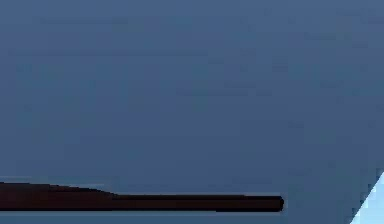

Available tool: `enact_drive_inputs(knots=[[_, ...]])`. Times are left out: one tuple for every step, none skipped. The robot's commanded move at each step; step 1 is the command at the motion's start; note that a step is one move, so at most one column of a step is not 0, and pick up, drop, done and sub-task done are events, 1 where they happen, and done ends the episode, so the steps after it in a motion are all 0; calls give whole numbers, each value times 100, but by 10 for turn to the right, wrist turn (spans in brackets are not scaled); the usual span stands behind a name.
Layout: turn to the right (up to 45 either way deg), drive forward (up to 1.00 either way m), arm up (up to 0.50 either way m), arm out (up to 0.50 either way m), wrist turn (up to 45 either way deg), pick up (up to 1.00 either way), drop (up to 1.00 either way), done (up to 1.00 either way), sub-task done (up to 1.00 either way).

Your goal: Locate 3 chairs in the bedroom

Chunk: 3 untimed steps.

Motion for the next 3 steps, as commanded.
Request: enact_drive_inputs(knots=[[-450, 0, 0, 0, 0, 0, 0, 0, 0], [-450, 0, 0, 0, 0, 0, 0, 0, 0], [-30, 0, 0, 0, 0, 0, 0, 0, 0]])
